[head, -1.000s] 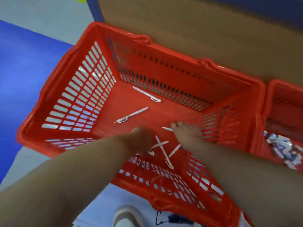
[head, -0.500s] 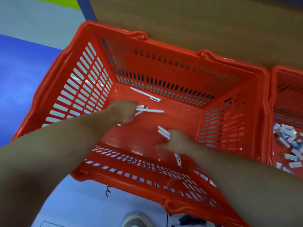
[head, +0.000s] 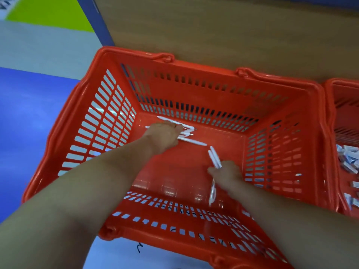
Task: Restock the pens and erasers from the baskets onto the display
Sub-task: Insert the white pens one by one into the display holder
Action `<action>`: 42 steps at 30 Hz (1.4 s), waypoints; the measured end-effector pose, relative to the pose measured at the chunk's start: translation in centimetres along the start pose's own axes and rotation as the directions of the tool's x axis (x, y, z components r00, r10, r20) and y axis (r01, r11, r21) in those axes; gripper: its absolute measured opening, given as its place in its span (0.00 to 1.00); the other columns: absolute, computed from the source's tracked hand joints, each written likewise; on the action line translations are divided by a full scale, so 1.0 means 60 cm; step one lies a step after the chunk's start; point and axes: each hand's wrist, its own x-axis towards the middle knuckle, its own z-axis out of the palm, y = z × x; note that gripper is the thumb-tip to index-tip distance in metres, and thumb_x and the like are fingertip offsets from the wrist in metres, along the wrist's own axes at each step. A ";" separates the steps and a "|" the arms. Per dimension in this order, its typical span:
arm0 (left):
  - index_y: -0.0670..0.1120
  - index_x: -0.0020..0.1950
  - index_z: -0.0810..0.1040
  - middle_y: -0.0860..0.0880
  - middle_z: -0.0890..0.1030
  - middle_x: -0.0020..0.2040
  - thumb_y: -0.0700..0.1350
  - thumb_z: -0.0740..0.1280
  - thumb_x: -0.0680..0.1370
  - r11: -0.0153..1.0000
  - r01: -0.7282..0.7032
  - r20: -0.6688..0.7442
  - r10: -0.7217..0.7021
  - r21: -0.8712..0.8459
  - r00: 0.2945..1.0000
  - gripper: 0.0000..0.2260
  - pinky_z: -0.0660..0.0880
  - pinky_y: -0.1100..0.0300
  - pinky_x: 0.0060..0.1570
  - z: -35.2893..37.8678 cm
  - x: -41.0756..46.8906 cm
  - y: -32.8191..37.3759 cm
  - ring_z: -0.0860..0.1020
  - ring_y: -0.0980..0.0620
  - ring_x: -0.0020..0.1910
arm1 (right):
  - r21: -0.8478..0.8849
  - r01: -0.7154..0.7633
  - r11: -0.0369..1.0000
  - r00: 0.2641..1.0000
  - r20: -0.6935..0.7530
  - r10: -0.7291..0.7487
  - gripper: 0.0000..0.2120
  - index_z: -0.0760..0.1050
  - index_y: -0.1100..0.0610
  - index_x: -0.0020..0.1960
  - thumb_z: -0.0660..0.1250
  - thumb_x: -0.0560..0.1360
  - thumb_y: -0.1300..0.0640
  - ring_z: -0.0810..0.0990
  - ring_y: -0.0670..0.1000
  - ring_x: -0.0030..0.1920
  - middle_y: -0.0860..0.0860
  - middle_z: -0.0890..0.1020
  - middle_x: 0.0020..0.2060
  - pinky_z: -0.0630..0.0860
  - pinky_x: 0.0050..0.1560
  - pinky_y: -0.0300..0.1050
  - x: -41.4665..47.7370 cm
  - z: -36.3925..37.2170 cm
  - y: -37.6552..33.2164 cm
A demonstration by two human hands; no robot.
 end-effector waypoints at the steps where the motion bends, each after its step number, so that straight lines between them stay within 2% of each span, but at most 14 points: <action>1: 0.44 0.65 0.67 0.43 0.76 0.60 0.45 0.60 0.78 0.999 -0.023 -0.053 0.024 0.029 0.998 0.16 0.71 0.52 0.51 -0.003 0.012 0.000 0.73 0.42 0.60 | 0.218 -0.060 0.974 0.998 -0.002 0.062 0.09 0.78 0.60 0.42 0.68 0.72 0.53 0.80 0.57 0.36 0.58 0.80 0.35 0.71 0.36 0.44 0.004 -0.002 -0.007; 4: 0.46 0.69 0.65 0.45 0.73 0.64 0.41 0.56 0.80 0.993 -0.009 -0.067 0.018 0.120 0.998 0.17 0.69 0.49 0.57 -0.001 0.041 0.002 0.71 0.42 0.63 | 0.647 -0.202 0.735 0.979 0.117 0.165 0.09 0.73 0.60 0.36 0.64 0.74 0.58 0.76 0.55 0.27 0.55 0.76 0.27 0.75 0.35 0.48 0.012 -0.009 -0.030; 9: 0.42 0.64 0.69 0.43 0.76 0.61 0.40 0.55 0.80 0.981 0.068 -0.031 -0.064 0.184 0.998 0.14 0.71 0.49 0.57 0.017 0.060 0.014 0.74 0.42 0.60 | 0.857 -0.350 0.378 0.937 0.323 0.136 0.08 0.68 0.58 0.42 0.61 0.80 0.60 0.77 0.53 0.25 0.55 0.73 0.27 0.75 0.31 0.45 0.004 -0.030 -0.068; 12: 0.41 0.62 0.71 0.42 0.77 0.59 0.43 0.56 0.80 0.991 0.035 0.033 -0.039 0.130 0.999 0.13 0.72 0.51 0.54 0.017 0.051 0.007 0.76 0.42 0.57 | 0.884 -0.351 0.309 0.936 0.327 0.127 0.06 0.69 0.55 0.44 0.65 0.77 0.58 0.68 0.48 0.20 0.52 0.69 0.27 0.66 0.20 0.36 -0.004 -0.037 -0.081; 16: 0.40 0.53 0.73 0.39 0.81 0.51 0.47 0.59 0.80 0.958 0.032 0.046 -0.020 -0.285 0.999 0.11 0.71 0.53 0.46 -0.022 0.007 0.018 0.79 0.40 0.50 | 0.900 -0.320 0.296 0.947 0.315 0.065 0.11 0.70 0.52 0.42 0.71 0.74 0.51 0.63 0.44 0.19 0.48 0.67 0.25 0.58 0.18 0.33 -0.024 -0.053 -0.102; 18: 0.43 0.41 0.73 0.41 0.81 0.39 0.49 0.60 0.81 0.802 0.137 0.031 -0.147 -0.581 0.989 0.13 0.72 0.58 0.38 -0.069 -0.026 0.041 0.81 0.45 0.38 | 0.911 -0.299 0.284 0.953 0.302 0.033 0.15 0.69 0.52 0.41 0.73 0.71 0.46 0.62 0.44 0.19 0.48 0.66 0.25 0.58 0.19 0.33 -0.052 -0.073 -0.119; 20: 0.46 0.34 0.71 0.46 0.78 0.29 0.48 0.60 0.81 0.530 0.195 0.103 -0.199 -0.826 0.975 0.16 0.71 0.62 0.31 -0.130 -0.064 0.079 0.77 0.53 0.26 | 0.919 -0.258 0.297 0.961 0.277 -0.023 0.16 0.70 0.53 0.41 0.72 0.71 0.44 0.64 0.45 0.19 0.50 0.68 0.25 0.59 0.19 0.33 -0.093 -0.106 -0.136; 23: 0.48 0.37 0.72 0.51 0.76 0.27 0.44 0.58 0.78 0.243 0.178 0.125 -0.220 -0.954 0.967 0.10 0.72 0.60 0.29 -0.226 -0.138 0.132 0.75 0.54 0.24 | 0.920 -0.243 0.307 0.944 0.298 -0.144 0.12 0.76 0.58 0.47 0.71 0.73 0.50 0.67 0.45 0.19 0.51 0.72 0.25 0.60 0.18 0.34 -0.181 -0.176 -0.157; 26: 0.47 0.47 0.72 0.49 0.77 0.33 0.45 0.58 0.80 0.132 0.206 0.167 -0.256 -0.970 0.952 0.05 0.74 0.56 0.32 -0.340 -0.218 0.175 0.77 0.53 0.29 | 0.904 -0.288 0.316 0.915 0.357 -0.189 0.12 0.77 0.60 0.49 0.72 0.71 0.53 0.69 0.45 0.21 0.52 0.74 0.26 0.62 0.18 0.34 -0.279 -0.267 -0.165; 30: 0.46 0.53 0.71 0.51 0.76 0.38 0.41 0.60 0.80 0.032 0.212 0.196 -0.268 -0.977 0.943 0.03 0.74 0.64 0.35 -0.540 -0.317 0.247 0.75 0.62 0.31 | 0.915 -0.280 0.290 0.927 0.336 -0.165 0.07 0.78 0.61 0.45 0.71 0.73 0.57 0.74 0.48 0.20 0.54 0.79 0.25 0.66 0.19 0.35 -0.420 -0.426 -0.174; 32: 0.45 0.56 0.71 0.48 0.78 0.39 0.41 0.60 0.81 -0.055 0.235 0.241 -0.284 -0.970 0.928 0.05 0.78 0.55 0.38 -0.642 -0.360 0.291 0.77 0.55 0.33 | 0.934 -0.250 0.253 0.955 0.281 -0.092 0.06 0.77 0.61 0.41 0.70 0.74 0.60 0.73 0.49 0.19 0.54 0.77 0.24 0.67 0.20 0.36 -0.492 -0.519 -0.181; 37: 0.48 0.50 0.73 0.51 0.75 0.36 0.45 0.60 0.79 0.018 0.208 0.186 -0.374 -0.978 0.909 0.03 0.74 0.49 0.40 -0.879 -0.445 0.403 0.74 0.50 0.35 | 0.974 -0.044 0.223 0.996 0.024 0.092 0.10 0.74 0.56 0.37 0.70 0.75 0.58 0.74 0.53 0.33 0.55 0.74 0.29 0.72 0.36 0.49 -0.640 -0.741 -0.211; 39: 0.52 0.55 0.72 0.53 0.77 0.39 0.46 0.59 0.80 0.082 0.162 0.126 -0.332 -0.983 0.935 0.05 0.73 0.54 0.43 -0.964 -0.467 0.441 0.77 0.50 0.40 | 0.963 0.036 0.268 0.994 -0.061 0.086 0.08 0.75 0.56 0.41 0.68 0.77 0.54 0.75 0.53 0.37 0.57 0.75 0.34 0.74 0.40 0.51 -0.690 -0.815 -0.217; 42: 0.54 0.68 0.64 0.50 0.81 0.52 0.47 0.56 0.81 0.234 0.096 0.032 -0.263 -0.967 0.964 0.15 0.74 0.53 0.48 -1.069 -0.489 0.493 0.79 0.47 0.51 | 0.969 0.069 0.238 0.997 -0.078 0.030 0.13 0.76 0.58 0.43 0.65 0.78 0.49 0.78 0.50 0.32 0.52 0.78 0.30 0.76 0.34 0.42 -0.756 -0.908 -0.206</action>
